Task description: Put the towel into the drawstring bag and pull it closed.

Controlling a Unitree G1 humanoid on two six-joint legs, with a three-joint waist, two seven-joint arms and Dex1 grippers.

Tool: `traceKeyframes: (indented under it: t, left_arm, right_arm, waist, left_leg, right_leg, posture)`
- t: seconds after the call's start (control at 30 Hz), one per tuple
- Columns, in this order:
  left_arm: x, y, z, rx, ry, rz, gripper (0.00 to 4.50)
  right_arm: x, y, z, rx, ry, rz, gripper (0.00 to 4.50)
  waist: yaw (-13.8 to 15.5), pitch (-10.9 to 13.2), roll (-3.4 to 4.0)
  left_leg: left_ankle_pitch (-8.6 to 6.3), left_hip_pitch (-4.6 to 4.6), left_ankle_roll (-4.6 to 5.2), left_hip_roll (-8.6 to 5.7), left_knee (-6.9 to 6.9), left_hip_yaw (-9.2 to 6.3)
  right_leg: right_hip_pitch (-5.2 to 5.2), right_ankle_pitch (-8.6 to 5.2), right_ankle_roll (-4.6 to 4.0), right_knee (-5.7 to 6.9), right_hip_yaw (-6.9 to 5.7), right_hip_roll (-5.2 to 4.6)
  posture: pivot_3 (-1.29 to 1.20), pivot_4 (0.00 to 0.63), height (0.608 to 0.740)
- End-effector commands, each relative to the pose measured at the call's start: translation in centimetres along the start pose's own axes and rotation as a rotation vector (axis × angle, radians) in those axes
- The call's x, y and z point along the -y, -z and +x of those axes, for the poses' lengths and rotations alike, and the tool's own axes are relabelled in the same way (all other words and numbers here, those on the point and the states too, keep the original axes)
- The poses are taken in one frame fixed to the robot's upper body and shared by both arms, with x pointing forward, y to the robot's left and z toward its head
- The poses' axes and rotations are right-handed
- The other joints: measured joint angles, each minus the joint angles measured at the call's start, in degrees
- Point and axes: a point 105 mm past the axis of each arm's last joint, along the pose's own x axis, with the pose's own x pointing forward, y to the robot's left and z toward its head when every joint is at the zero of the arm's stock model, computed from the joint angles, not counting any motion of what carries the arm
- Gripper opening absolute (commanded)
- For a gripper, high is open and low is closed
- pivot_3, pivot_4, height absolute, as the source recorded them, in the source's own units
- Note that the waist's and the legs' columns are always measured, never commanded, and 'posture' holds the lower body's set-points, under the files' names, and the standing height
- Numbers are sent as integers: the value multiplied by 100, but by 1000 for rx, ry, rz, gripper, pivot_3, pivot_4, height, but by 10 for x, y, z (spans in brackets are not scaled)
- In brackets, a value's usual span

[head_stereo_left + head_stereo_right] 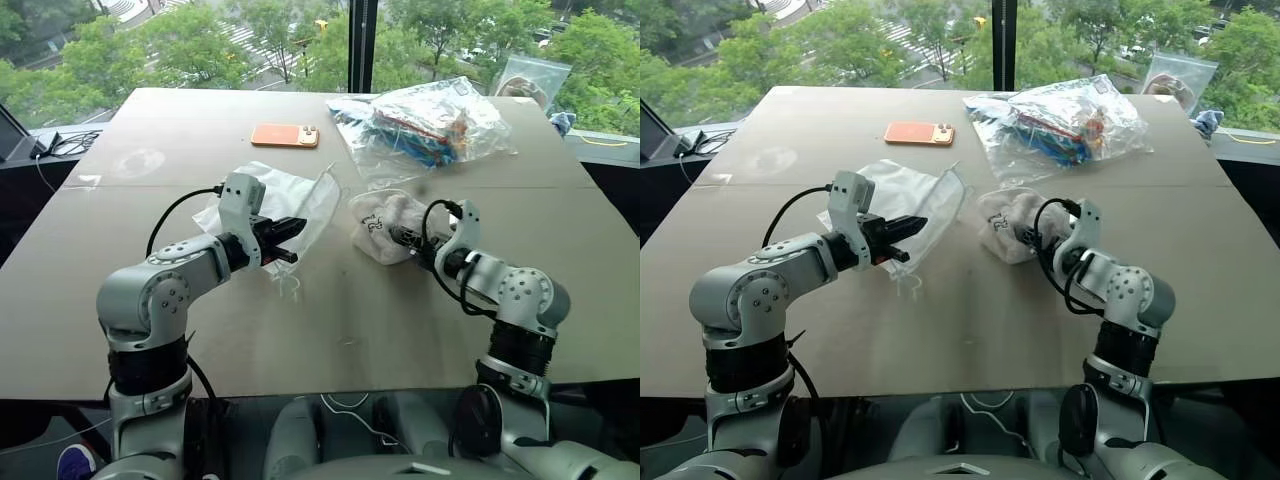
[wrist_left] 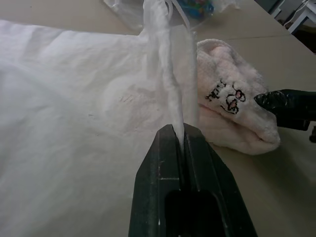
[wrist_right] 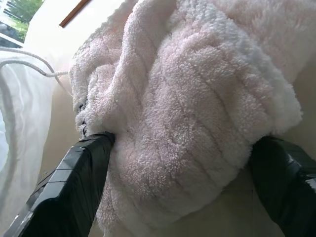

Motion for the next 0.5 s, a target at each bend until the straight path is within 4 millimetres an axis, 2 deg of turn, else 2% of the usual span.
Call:
traceKeyframes:
  t: [0.03, 0.07, 0.13, 0.2, 0.23, 0.27, 0.33, 0.37, 0.4, 0.43, 0.47, 0.5]
  left_arm:
    - [8, -6, -4, 32, 16, 31, 25]
    - [8, -6, -4, 32, 14, 30, 25]
    - [7, -5, -5, 31, 6, 31, 0]
    - [6, -5, -6, 31, -4, 36, 0]
    - [5, -5, -6, 32, -9, 39, 0]
    - [4, -6, -6, 33, -16, 44, 0]
    - [0, -7, -6, 35, -33, 46, 0]
    - [-2, -7, -6, 38, -45, 47, 0]
    - [-4, -8, -6, 40, -52, 47, 0]
    - [-5, -8, -6, 41, -57, 46, 0]
    - [-5, -8, -5, 41, -59, 44, 0]
    - [-6, -8, -5, 41, -60, 44, 0]
  right_arm:
    - [5, 26, 27, -70, 39, -77, 4500]
    - [6, 32, 31, -82, 44, -129, 4500]
    - [8, 40, 39, -94, 51, -265, 3940]
    - [9, 45, 43, -91, 53, -397, 3562]
    - [8, 44, 43, -75, 44, -450, 2899]
    - [6, 42, 41, -56, 30, -482, 2617]
    - [2, 36, 35, -19, 2, -539, 1605]
    - [3, 33, 30, -11, -2, -586, 1351]
    - [4, 31, 25, -6, -1, -633, 839]
    - [4, 30, 20, -3, -1, -666, 508]
    - [4, 27, 14, 1, -5, -694, 51]
    - [4, 25, 9, 4, -10, -711, 51]
  waist:
    - [-15, 1, 2]
    - [-16, 4, 8]
    - [-18, 2, 6]
    - [-15, 2, 8]
    - [-16, 4, 13]
    - [-13, 10, 22]
    - [11, 14, 28]
    - [44, 16, 32]
    - [65, 30, 55]
    - [98, 35, 63]
    - [108, 35, 62]
    - [139, 34, 60]
  left_leg:
    - [-2, 12, -4, -1, 0, -28]
    - [-3, 22, -6, -1, 0, -46]
    - [-5, 52, -8, -1, -10, -81]
    - [-7, 85, -11, -2, -22, -117]
    - [-10, 90, -17, -2, -28, -126]
    - [-12, 92, -20, -2, -34, -144]
    - [-18, 87, -30, -2, -35, -173]
    - [-22, 87, -37, -2, -35, -173]
    - [-27, 81, -47, -3, -35, -172]
    - [-31, 75, -53, -9, -37, -170]
    - [-39, 69, -67, -23, -37, -164]
    - [-41, 69, -70, -28, -37, -162]
  right_leg:
    - [0, 0, 0, -8, -17, -3]
    - [0, 0, 0, -16, -32, -6]
    - [1, -1, -1, -34, -73, -22]
    - [7, -2, -1, -59, -121, -42]
    - [7, -2, -1, -72, -139, -51]
    - [6, -2, -1, -89, -161, -56]
    - [-8, -1, -1, -105, -213, -82]
    - [-14, -1, -1, -105, -227, -90]
    - [-22, 0, -1, -104, -233, -93]
    - [-27, 15, -17, -104, -230, -94]
    - [-35, 71, -39, -103, -218, -98]
    - [-36, 90, -48, -104, -216, -99]
  posture:
    - [0, 150, 740]
    - [0, 150, 740]
    - [0, 150, 740]
    - [0, 150, 740]
    - [0, 150, 740]
    - [0, 150, 740]
    - [0, 150, 740]
    - [0, 150, 740]
    - [0, 150, 740]
    - [0, 150, 740]
    - [0, 150, 740]
    - [0, 150, 740]
